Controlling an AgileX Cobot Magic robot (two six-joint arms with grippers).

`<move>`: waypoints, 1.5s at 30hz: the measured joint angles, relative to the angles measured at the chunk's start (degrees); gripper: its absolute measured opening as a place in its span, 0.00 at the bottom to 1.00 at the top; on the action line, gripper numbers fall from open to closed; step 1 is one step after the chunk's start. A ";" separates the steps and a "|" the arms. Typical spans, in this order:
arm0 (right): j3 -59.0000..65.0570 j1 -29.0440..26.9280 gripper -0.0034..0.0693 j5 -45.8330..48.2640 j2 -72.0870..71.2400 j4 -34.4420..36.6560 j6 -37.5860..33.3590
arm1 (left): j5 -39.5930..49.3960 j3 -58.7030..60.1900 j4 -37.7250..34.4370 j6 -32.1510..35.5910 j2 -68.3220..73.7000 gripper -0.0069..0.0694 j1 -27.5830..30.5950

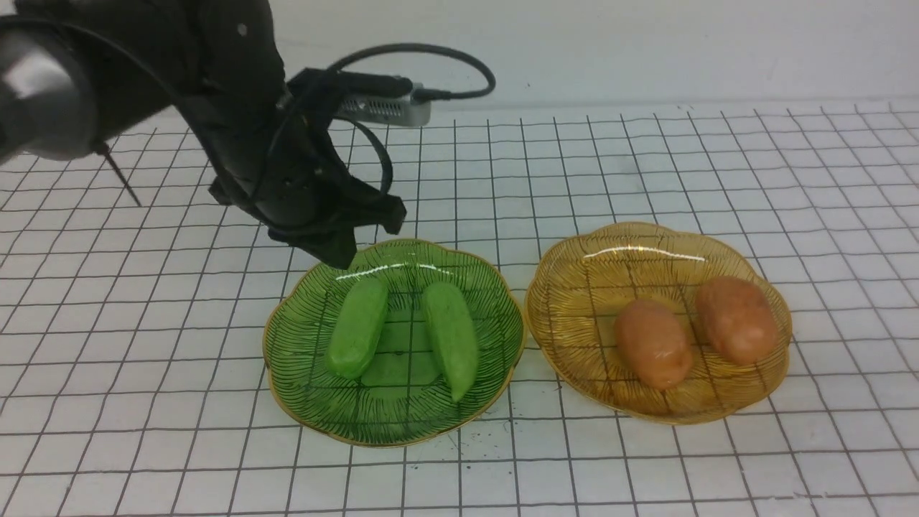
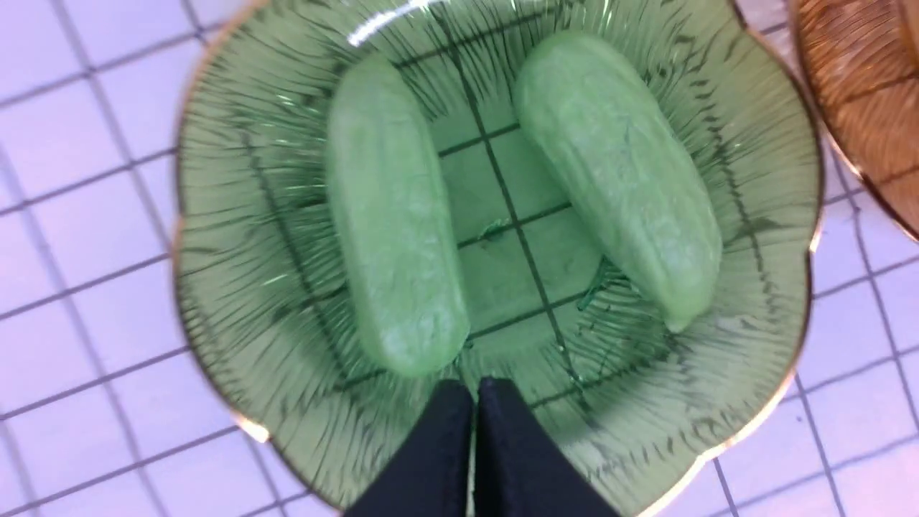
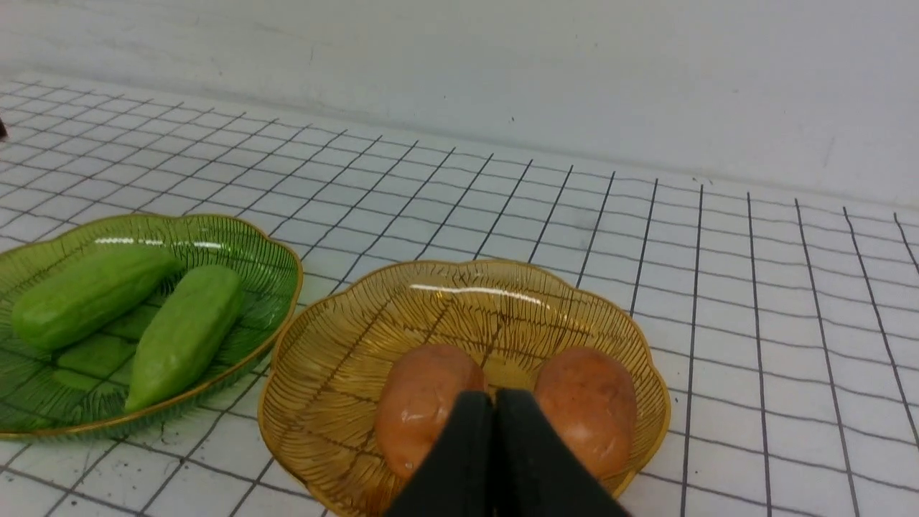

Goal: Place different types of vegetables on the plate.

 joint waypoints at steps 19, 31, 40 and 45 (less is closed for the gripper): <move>17.25 -1.34 0.03 1.32 -19.33 -6.73 0.00 | 6.43 0.00 -2.72 -0.05 -13.99 0.08 0.00; 18.10 -6.99 0.03 1.57 -19.54 -9.26 0.00 | 7.44 0.00 -2.83 -0.05 -24.98 0.08 0.00; 18.10 -7.04 0.03 1.57 -19.54 -9.33 0.00 | 7.50 1.46 -1.90 0.14 -34.21 0.08 0.00; 18.10 -7.04 0.03 1.57 -19.54 -9.33 0.00 | 7.63 6.64 -1.33 0.14 -40.65 0.08 0.00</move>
